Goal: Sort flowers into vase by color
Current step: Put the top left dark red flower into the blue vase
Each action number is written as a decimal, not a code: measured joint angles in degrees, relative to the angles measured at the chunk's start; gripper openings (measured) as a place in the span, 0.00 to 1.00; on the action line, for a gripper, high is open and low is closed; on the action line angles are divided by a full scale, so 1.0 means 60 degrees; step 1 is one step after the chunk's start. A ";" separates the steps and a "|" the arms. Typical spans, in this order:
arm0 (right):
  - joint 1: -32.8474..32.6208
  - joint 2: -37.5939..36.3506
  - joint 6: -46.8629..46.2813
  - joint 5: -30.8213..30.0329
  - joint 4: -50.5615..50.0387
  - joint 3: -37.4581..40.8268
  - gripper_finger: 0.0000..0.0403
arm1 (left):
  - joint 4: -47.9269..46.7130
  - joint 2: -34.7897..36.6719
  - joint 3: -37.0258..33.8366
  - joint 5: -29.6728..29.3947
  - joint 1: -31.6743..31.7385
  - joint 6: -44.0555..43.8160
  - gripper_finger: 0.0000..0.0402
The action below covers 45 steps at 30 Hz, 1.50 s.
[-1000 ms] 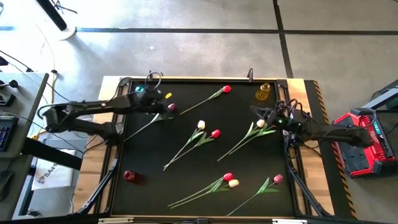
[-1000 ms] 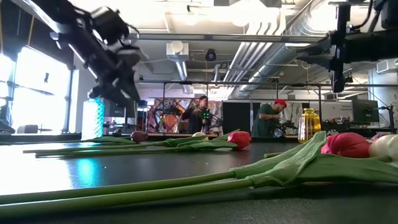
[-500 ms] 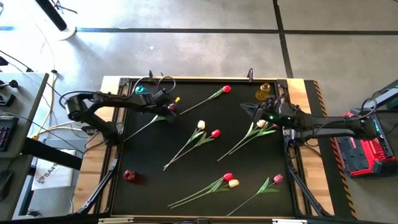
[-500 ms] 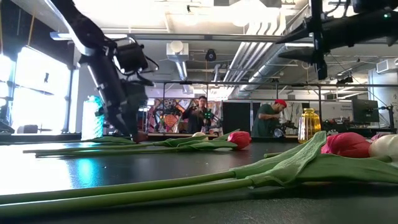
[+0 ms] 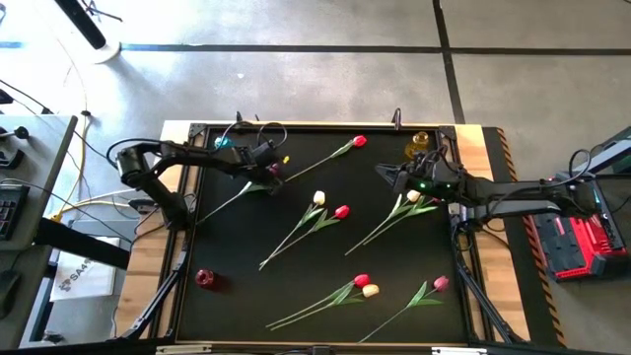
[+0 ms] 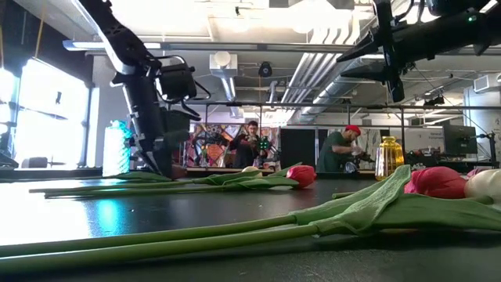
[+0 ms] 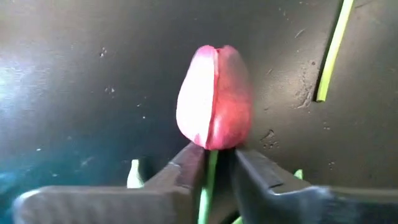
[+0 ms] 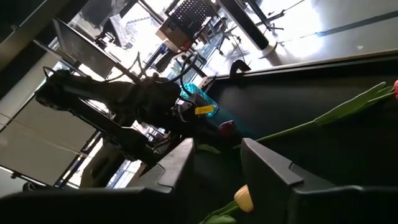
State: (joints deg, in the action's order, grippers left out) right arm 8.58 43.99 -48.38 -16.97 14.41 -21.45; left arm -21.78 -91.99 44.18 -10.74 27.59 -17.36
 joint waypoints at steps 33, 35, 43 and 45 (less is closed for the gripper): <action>-0.0004 0.0000 0.0125 -0.0085 -0.0356 0.0000 0.00 | 0.0842 0.7277 0.2157 -0.3531 0.0544 0.2266 0.00; -0.0004 0.0000 0.0117 -0.0172 -0.0357 0.0004 0.00 | 0.1430 0.7499 0.2157 -0.4197 0.0544 0.2721 0.00; -0.0004 0.0000 0.0135 -0.0379 -0.0357 0.0004 0.00 | 0.3708 0.7427 0.2157 -0.4596 0.1070 0.4551 0.00; -0.0003 0.0000 0.0138 -0.0378 -0.0357 0.0004 0.00 | 0.3886 0.7251 0.2150 -0.4497 0.1309 0.4757 0.00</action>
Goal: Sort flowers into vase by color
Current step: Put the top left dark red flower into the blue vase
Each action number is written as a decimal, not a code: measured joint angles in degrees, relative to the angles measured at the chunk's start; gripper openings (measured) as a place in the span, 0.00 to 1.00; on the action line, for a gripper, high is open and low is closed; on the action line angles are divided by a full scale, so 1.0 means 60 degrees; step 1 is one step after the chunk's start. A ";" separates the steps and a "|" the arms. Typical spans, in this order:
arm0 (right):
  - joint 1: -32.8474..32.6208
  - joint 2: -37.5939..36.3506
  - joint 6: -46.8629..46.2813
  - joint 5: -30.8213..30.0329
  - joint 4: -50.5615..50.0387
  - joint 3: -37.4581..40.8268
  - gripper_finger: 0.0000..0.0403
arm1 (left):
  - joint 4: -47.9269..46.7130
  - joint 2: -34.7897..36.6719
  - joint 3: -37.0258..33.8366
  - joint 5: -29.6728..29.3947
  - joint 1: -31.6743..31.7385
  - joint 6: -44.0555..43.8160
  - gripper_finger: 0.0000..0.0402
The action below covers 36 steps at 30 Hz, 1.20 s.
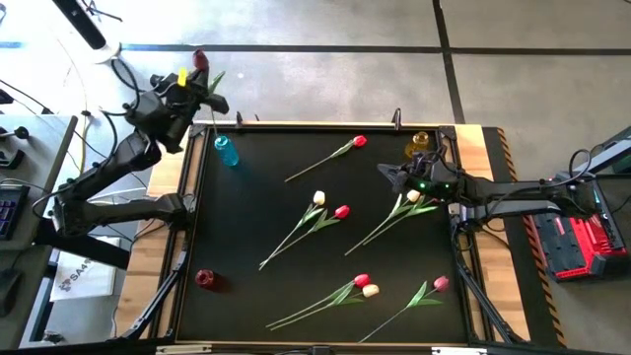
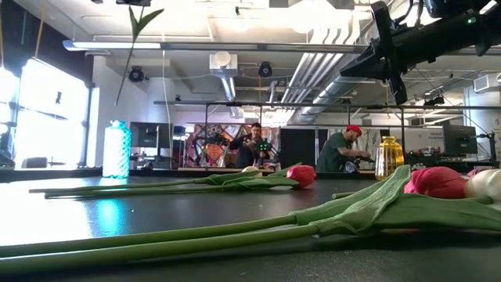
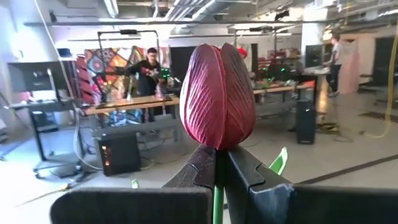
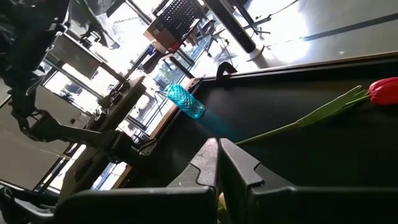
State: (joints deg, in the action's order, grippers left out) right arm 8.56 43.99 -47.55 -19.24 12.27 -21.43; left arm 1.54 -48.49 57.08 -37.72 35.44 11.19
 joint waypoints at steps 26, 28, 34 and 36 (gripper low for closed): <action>-0.0438 0.0000 0.0260 -0.0081 -0.0013 0.0004 0.00 | 0.1444 -0.0045 -0.1952 0.1116 0.1401 -0.1093 0.00; -0.0438 0.0000 0.0262 -0.0085 -0.0045 0.0007 0.00 | 0.1405 0.0089 -0.2153 0.1116 0.1388 -0.1100 0.00; -0.0438 0.0000 0.0288 -0.0107 -0.0076 0.0007 0.00 | 0.0157 0.0075 -0.2397 0.0908 0.1413 -0.1640 0.05; -0.0438 0.0000 0.0288 -0.0158 -0.0076 0.0007 0.01 | -0.0252 0.0073 -0.2397 0.0916 0.1413 -0.1907 0.08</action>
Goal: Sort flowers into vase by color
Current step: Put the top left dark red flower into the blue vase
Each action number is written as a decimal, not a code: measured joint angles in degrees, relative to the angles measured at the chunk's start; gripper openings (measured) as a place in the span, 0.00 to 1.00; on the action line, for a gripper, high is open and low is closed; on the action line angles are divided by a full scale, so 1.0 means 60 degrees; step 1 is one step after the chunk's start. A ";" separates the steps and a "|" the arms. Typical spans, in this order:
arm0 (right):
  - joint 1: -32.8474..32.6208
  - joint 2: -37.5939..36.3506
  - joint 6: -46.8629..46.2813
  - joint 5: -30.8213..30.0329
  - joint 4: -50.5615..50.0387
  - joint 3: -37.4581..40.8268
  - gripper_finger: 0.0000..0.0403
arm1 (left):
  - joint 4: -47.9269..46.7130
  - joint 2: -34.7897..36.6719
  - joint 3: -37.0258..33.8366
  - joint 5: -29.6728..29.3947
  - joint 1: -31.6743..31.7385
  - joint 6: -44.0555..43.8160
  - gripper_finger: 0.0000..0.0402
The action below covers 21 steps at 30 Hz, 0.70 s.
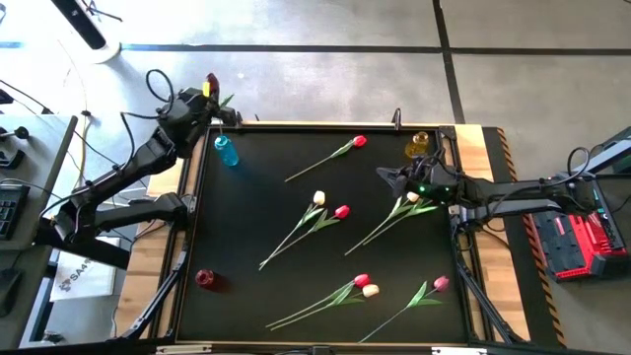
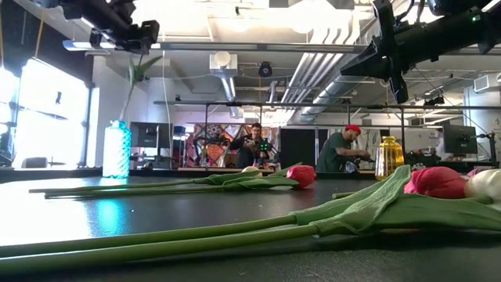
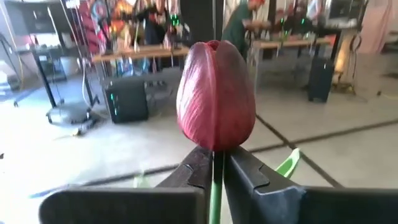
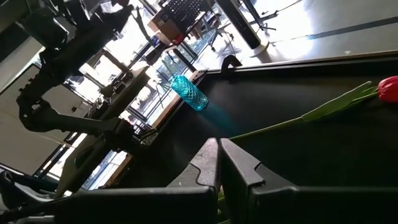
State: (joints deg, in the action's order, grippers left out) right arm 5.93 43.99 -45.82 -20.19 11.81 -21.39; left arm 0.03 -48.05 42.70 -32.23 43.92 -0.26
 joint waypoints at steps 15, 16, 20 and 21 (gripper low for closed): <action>0.0000 0.0000 -0.0543 0.0044 0.0009 0.0000 0.35 | -0.3744 0.0265 0.0967 0.0062 0.0070 -0.1825 0.49; 0.0000 0.0000 -0.0591 0.0044 0.0007 0.0000 0.37 | -0.4233 0.0259 0.1148 0.0121 0.0131 -0.1926 0.50; 0.0000 0.0000 -0.0710 0.0041 0.0004 0.0000 0.42 | -0.5549 0.0249 0.1821 0.0975 0.0316 -0.2269 0.53; 0.0004 0.0000 -0.0713 0.0035 0.0004 0.0000 0.43 | -0.5879 0.0231 0.1959 0.1240 0.0330 -0.2401 0.54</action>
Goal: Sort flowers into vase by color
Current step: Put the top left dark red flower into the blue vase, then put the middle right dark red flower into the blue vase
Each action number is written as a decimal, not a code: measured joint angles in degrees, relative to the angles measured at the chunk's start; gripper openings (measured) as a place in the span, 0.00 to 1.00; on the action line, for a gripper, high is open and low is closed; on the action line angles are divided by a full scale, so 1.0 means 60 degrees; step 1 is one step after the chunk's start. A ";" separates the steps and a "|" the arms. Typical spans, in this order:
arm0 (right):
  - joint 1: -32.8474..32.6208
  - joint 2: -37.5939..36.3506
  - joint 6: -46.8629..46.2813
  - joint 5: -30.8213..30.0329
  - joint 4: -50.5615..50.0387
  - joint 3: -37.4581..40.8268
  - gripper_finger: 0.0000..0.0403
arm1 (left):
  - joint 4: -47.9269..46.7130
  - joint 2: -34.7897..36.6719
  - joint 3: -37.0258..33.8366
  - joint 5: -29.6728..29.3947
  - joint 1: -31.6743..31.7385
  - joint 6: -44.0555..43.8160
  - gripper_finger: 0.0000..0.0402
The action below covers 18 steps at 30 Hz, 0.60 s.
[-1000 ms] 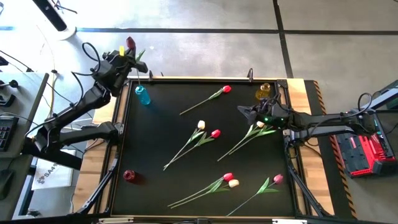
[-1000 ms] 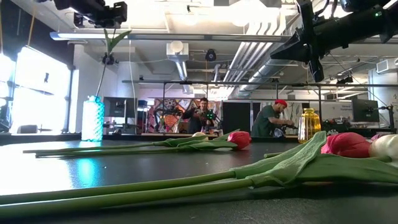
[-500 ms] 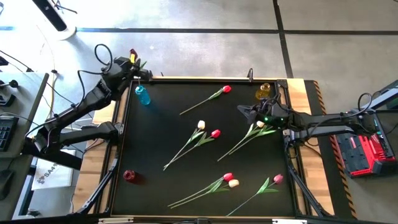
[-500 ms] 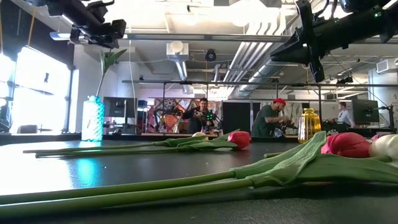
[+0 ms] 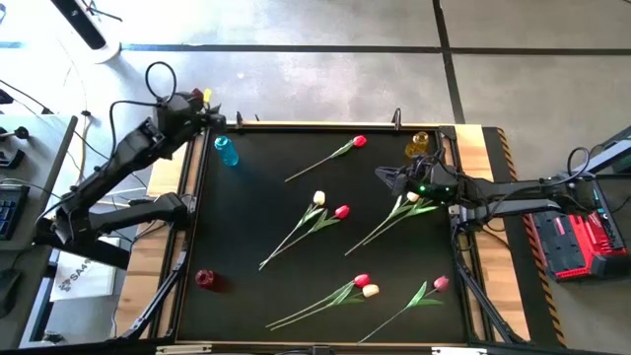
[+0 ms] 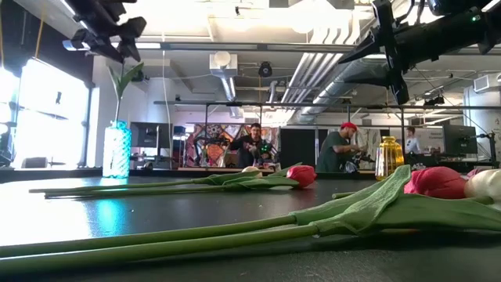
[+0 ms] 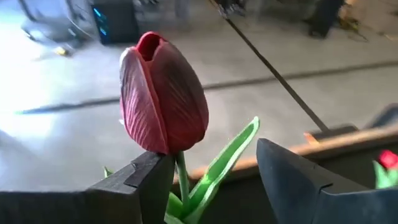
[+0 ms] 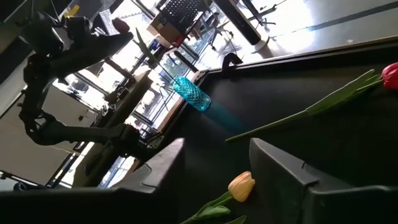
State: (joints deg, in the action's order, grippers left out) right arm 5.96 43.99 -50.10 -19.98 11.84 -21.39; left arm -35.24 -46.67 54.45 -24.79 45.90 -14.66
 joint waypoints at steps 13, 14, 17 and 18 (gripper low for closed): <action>0.0000 -0.0004 -0.0682 -0.0413 -0.0286 0.0000 0.44 | -0.2315 -0.0158 0.1615 0.0919 0.0052 -0.0640 0.54; 0.0000 -0.0004 -0.0871 -0.0411 -0.0382 0.0000 0.44 | -0.2374 -0.0158 0.1711 0.1102 0.0052 -0.0636 0.54; 0.0000 -0.0004 -0.1571 -0.0369 -0.0839 0.0000 0.44 | -0.2416 -0.0154 0.1934 0.1525 0.0052 -0.0473 0.54; 0.0000 -0.0004 -0.1852 -0.0333 -0.1115 0.0000 0.44 | -0.2425 -0.0154 0.1953 0.1596 0.0043 -0.0328 0.54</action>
State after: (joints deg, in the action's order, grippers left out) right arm 5.96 43.97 -61.21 -21.98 5.15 -21.39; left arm -49.80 -47.59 66.17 -15.21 46.16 -16.63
